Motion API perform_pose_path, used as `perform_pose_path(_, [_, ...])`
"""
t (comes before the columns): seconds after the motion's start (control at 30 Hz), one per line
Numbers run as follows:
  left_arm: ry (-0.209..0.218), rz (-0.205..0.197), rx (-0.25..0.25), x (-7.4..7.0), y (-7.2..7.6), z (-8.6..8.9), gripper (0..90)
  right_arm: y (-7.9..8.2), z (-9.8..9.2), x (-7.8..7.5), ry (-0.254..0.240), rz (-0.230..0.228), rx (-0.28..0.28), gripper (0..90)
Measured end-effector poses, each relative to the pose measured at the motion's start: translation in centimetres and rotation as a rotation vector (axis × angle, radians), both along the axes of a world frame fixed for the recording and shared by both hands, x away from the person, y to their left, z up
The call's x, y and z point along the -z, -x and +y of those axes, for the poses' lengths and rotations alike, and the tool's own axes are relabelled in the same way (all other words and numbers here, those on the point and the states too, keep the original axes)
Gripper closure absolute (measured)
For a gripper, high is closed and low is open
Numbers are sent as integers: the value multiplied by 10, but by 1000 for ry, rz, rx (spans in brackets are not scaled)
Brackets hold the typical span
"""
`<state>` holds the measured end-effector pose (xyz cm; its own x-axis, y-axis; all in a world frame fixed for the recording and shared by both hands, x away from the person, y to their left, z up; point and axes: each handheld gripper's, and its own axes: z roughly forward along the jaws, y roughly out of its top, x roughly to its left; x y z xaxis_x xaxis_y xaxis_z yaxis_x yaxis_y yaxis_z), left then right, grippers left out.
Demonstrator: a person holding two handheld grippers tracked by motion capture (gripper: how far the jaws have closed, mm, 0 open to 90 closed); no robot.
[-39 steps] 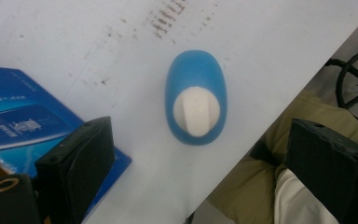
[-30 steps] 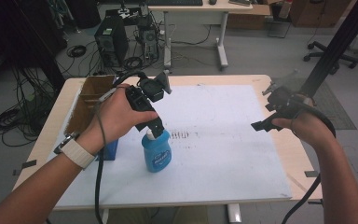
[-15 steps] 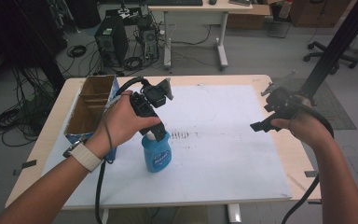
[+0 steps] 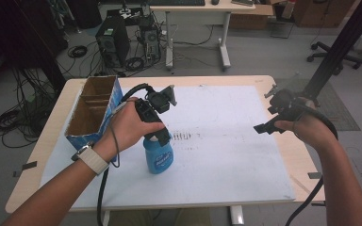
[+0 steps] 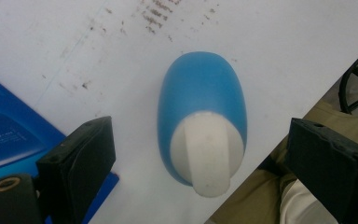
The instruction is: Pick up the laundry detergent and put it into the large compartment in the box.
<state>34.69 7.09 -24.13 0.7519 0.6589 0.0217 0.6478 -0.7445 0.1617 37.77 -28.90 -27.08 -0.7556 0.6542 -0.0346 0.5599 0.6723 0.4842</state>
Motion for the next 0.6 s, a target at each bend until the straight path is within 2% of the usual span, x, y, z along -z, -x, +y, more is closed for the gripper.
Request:
perform_pose_path(0.4, [3,14,2,17,-2,-2,91,-3,1,4,3,7,-4,75])
perform_pose_path(0.6, [2,13,-4,19,-4,-2,92,-4,-1,6,3,12,-1,75])
